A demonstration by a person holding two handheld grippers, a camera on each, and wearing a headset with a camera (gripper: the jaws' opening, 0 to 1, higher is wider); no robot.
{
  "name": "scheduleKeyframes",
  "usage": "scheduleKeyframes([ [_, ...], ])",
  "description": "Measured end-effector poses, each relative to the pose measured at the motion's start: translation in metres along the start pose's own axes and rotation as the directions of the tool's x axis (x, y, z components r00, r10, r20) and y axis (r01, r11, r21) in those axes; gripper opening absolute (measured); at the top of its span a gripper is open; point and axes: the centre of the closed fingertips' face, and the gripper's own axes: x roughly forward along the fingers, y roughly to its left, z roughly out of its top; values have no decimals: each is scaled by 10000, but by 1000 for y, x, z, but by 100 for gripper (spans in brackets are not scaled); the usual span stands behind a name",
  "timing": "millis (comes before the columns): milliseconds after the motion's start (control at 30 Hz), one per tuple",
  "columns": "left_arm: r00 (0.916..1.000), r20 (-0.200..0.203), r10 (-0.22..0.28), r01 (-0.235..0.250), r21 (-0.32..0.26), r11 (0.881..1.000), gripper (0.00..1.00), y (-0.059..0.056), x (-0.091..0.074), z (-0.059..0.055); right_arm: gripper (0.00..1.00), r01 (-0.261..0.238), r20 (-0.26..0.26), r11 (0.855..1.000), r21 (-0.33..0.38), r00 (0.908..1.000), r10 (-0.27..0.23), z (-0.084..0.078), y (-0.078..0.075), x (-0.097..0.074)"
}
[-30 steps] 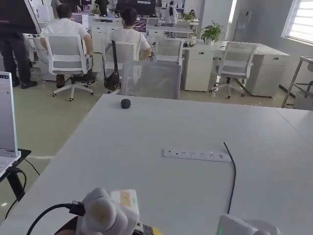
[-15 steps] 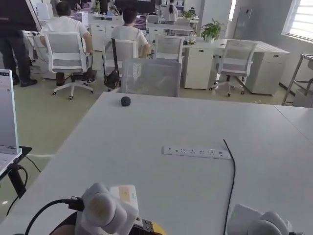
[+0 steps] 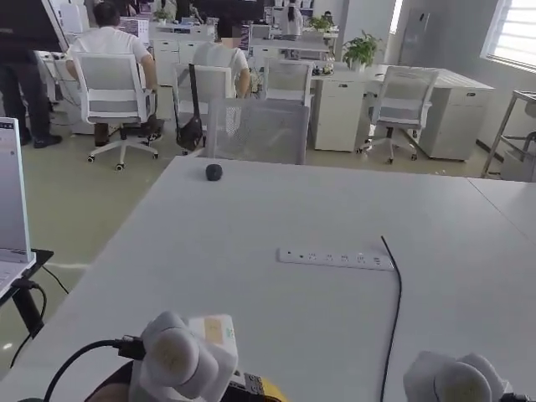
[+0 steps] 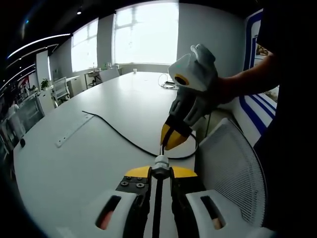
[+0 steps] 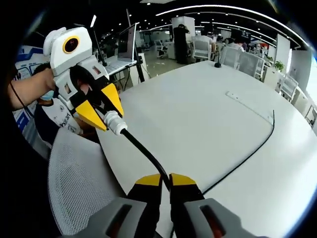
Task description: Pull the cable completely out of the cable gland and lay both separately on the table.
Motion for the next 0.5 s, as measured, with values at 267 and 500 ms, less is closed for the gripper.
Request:
scheduleKeyframes([
  [267,10000,-56,-65,65,-38,10000,15,-1,1,-3,4,297,-50,9822,-1853,9995,-312,1,-3,2],
  [500,10000,-38,10,-10,-55,10000,15,3,0,-2,29,322,817,9464,-3214,9966,-62,25,10,-5],
])
